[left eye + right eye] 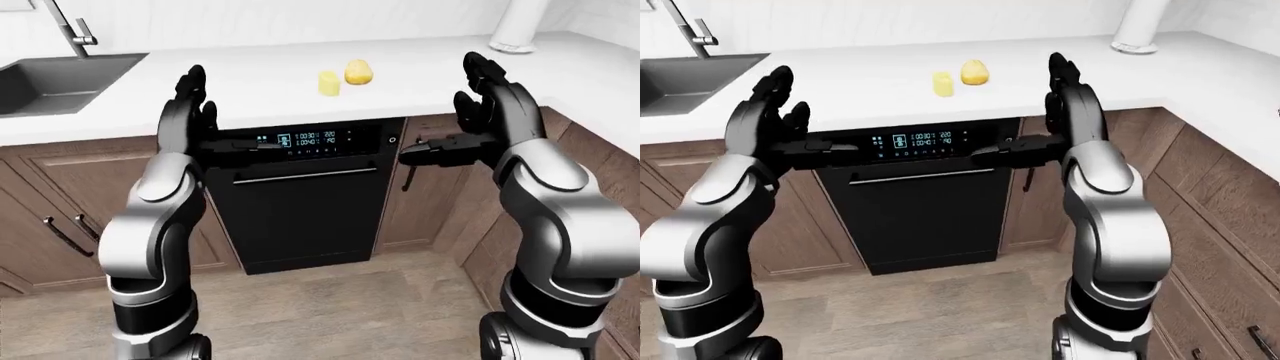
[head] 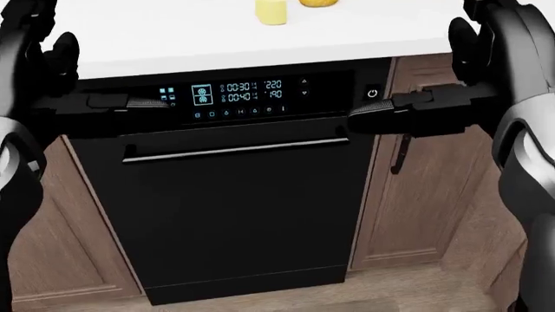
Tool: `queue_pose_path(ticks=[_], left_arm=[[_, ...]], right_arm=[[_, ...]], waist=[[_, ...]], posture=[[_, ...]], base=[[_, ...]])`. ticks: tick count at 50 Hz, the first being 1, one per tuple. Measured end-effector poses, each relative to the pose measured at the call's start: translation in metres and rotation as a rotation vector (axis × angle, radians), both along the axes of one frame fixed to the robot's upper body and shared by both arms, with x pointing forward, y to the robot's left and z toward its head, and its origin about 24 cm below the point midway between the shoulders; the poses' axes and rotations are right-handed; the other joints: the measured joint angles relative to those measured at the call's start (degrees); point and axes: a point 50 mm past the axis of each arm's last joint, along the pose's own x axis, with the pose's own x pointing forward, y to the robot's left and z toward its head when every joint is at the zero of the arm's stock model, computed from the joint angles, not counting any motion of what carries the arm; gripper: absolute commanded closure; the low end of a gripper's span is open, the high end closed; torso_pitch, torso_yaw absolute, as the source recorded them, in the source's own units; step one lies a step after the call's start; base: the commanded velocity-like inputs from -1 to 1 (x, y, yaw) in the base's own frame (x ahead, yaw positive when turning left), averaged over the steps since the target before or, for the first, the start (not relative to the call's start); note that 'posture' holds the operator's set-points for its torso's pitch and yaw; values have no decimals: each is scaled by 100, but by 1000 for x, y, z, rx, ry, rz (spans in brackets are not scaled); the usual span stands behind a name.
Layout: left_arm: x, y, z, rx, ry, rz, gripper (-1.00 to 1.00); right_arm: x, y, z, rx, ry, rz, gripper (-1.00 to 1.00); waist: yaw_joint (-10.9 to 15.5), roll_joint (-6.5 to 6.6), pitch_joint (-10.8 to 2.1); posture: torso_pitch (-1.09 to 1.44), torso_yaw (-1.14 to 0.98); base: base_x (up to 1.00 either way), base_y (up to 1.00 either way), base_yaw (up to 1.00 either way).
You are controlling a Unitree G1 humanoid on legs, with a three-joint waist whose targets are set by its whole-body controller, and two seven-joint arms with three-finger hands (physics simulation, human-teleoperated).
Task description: Place the bread and cheese on the cutting board.
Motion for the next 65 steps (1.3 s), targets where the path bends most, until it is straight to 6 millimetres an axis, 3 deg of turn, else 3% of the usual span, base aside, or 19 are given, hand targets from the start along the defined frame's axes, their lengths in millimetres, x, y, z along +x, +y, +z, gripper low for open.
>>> queue_pose_path(ticks=[1,4,6,10,13,18,26,31,34,39,42,44,46,48,50,59,61,63,65], left_arm=[[0,2,-1,0,5,7,-100],[0,7,-9,-3,42,31,-100],[1,7,-7,-1,40,33,-100],[-1,5,-3,2,7,26,-100],[0,2,-2,-2,4,19,-100],[1,-6,-12,-2,53,-30,-100],[0,-1,-6,-2,12,-4,-100],[0,-1,-5,-3,14,-6,-100],[-1,4,-8,-5,23,15,-100],[0,6,-7,-3,27,30,-100],[0,6,-5,-2,13,29,-100],[-1,6,-2,-1,0,28,-100],[-1,1,-6,-4,14,10,-100],[1,-4,-12,-2,45,-17,-100],[1,-4,-13,-4,56,-21,-100],[-2,0,-3,-2,-9,-6,-100],[-2,4,-11,-8,23,16,-100],[0,8,-17,-8,56,36,-100],[0,6,-12,-4,37,36,-100]], right_arm=[[0,2,-1,2,0,7,-100],[1,6,-9,3,35,32,-100],[2,5,-9,4,42,32,-100],[-1,4,-4,2,4,23,-100],[-1,3,-2,-2,-9,21,-100],[1,-4,-11,10,38,-23,-100],[0,0,-9,9,21,4,-100],[1,0,-7,6,12,0,-100],[1,5,-12,7,31,24,-100],[1,7,-8,5,29,38,-100],[0,7,-5,3,4,38,-100],[-1,7,-3,0,-7,38,-100],[0,3,-8,5,17,18,-100],[0,-2,-14,11,48,-9,-100],[0,-2,-13,10,48,-15,-100],[0,1,-9,9,10,2,-100],[1,6,-15,9,39,23,-100],[1,9,-17,9,56,41,-100],[0,7,-12,13,33,35,-100]], waist=[[51,-68,12],[53,-23,-39],[29,-86,-94],[51,-409,-56],[0,-707,-112],[-72,-561,-24],[-4,-282,53],[-60,72,106],[-12,-57,181],[53,-247,43],[152,-463,-13],[157,-704,-57],[52,-676,101],[-20,-746,125],[-57,-671,103],[-179,-53,4],[-87,-80,185],[-46,-17,104],[-106,-64,109]], posture=[[0,0],[0,0],[0,0],[0,0],[0,0],[0,0],[0,0],[0,0],[0,0],[0,0],[0,0],[0,0],[0,0],[0,0],[0,0],[0,0],[0,0],[0,0],[0,0]], base=[[0,-33,0],[0,-32,0],[0,-32,0],[0,-32,0],[0,-30,0],[0,-22,0],[12,-14,0],[45,-10,0],[57,-7,0],[57,-8,0],[57,-7,0],[57,-8,0],[56,-7,0],[57,-7,0],[58,-7,0],[61,-5,0],[56,-2,0],[7,0,0],[-38,0,0]])
